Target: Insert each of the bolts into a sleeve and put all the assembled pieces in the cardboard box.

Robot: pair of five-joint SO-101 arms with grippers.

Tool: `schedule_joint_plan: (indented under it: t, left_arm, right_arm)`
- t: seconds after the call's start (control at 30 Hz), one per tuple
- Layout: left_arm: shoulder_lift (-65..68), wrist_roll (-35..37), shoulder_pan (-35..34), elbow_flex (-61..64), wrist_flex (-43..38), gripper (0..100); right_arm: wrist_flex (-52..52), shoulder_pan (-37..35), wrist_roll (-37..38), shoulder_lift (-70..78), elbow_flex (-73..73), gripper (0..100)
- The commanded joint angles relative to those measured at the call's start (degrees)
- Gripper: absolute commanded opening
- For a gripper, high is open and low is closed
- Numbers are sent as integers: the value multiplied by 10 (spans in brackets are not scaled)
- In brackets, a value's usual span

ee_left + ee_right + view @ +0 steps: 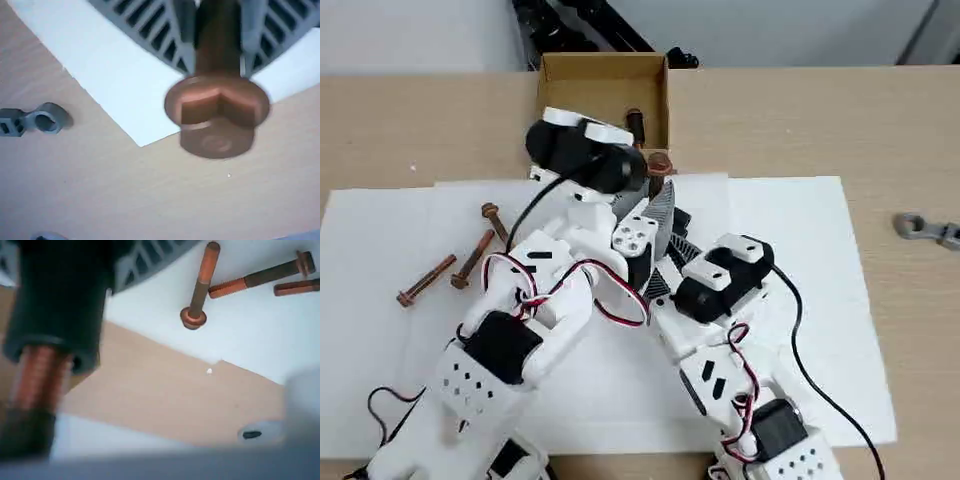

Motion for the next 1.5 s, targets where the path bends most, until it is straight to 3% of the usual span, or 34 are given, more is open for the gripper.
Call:
schedule_joint_plan:
  t: [0.0,0.17,0.37,0.7,0.9,1.17,1.37,1.47]
  left_arm:
    - [-5,-10,10,-16,17,43]
    - [1,53,10,-87,123,175]
    - [46,58,10,-143,224,186]
    - [73,44,-64,-202,248,204]
    - [71,17,-67,-205,264,203]
    - [60,16,-200,-255,265,137]
    - [41,-72,-271,-254,282,7]
    - [32,-92,-294,-240,311,6]
  right_arm:
    - [-14,-4,-4,-13,-17,4]
    - [-14,-4,-3,-9,-17,4]
    - [-14,-2,-3,-7,-18,4]
    - [34,-1,-3,-7,-67,4]
    - [38,0,-3,7,-85,4]
    - [27,67,9,224,-226,4]
    - [-46,84,15,422,-354,4]
    - [-67,87,14,518,-426,4]
